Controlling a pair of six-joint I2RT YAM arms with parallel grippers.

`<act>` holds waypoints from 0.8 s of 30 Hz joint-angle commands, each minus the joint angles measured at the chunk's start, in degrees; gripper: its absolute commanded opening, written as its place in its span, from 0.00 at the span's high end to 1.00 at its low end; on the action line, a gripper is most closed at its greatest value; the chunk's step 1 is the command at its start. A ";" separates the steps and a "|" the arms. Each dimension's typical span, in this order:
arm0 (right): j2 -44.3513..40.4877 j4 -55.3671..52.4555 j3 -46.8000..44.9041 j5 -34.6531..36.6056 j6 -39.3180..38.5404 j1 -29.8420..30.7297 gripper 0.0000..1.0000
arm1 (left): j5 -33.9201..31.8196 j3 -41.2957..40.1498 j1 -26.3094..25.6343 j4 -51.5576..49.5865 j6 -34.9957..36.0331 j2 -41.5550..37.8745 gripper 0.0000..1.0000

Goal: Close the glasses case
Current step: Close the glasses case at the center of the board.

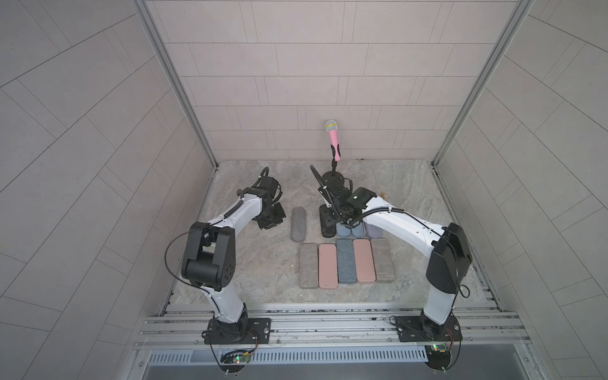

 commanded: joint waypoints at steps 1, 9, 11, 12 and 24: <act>-4.05 -0.92 -5.78 4.24 4.42 -5.91 0.76 | 0.65 0.16 -1.63 1.30 1.64 2.18 0.84; -4.16 -0.04 -12.25 6.15 4.31 -16.79 0.90 | -3.03 1.36 -5.20 2.07 0.05 5.91 0.89; -3.11 0.38 -12.78 6.86 4.19 -18.51 0.90 | -3.86 1.44 -5.37 1.94 -0.03 6.60 0.89; -2.63 0.51 -12.89 7.17 4.22 -19.48 0.90 | -4.06 1.55 -5.44 1.71 0.05 6.99 0.89; 3.40 1.62 -14.76 9.94 4.40 -27.21 0.89 | -7.86 3.75 -6.12 -0.07 1.11 10.56 0.89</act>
